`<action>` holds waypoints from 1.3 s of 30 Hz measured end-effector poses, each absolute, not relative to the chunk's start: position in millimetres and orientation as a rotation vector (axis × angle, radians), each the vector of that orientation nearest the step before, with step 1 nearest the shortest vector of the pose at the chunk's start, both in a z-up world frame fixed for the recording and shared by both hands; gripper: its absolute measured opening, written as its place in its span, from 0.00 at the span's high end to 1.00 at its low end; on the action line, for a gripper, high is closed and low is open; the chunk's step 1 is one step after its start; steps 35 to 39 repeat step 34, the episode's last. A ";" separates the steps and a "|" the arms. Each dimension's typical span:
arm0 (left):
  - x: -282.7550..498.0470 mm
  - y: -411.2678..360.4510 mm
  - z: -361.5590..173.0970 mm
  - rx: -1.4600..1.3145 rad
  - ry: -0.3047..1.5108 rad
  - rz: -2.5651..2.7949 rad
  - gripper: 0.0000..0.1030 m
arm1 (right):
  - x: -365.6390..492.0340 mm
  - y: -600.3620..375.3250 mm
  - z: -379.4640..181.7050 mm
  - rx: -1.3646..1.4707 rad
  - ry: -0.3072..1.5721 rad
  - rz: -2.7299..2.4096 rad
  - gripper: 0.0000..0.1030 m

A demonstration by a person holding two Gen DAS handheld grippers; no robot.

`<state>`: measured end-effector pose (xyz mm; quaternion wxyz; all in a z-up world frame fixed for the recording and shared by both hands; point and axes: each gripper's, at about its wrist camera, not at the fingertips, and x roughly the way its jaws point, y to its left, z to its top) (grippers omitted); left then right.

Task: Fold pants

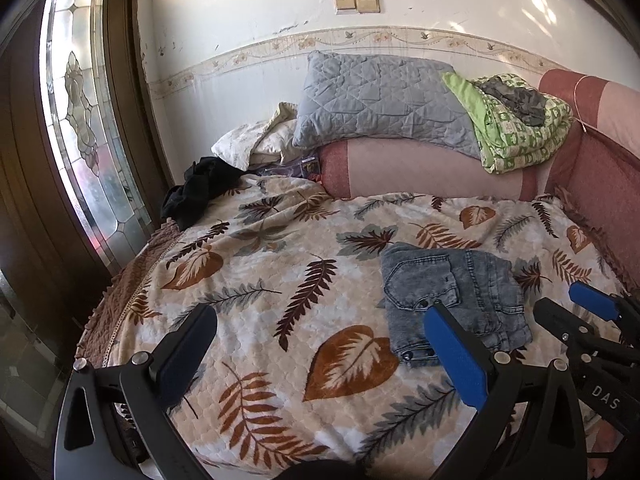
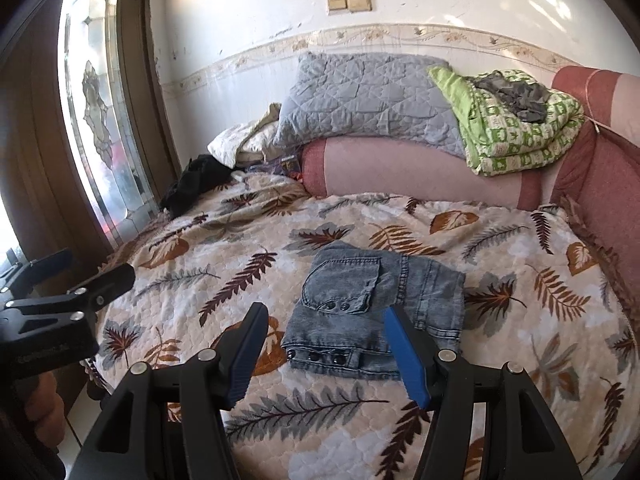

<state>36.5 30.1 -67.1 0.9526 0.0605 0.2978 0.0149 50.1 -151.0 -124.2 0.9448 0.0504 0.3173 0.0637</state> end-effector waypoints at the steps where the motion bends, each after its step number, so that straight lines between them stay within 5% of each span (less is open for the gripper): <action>1: 32.9 23.8 -64.8 0.120 0.609 0.021 0.00 | 45.1 -157.2 -122.0 0.113 0.641 0.127 0.37; 15: 20.5 -25.8 -54.5 0.113 0.626 -0.068 0.00 | -1.5 -205.7 -103.7 0.158 0.600 0.033 0.37; 39: 108.9 17.4 -112.6 0.031 0.765 -0.055 0.00 | 75.1 -201.1 -139.2 0.148 0.688 0.030 0.36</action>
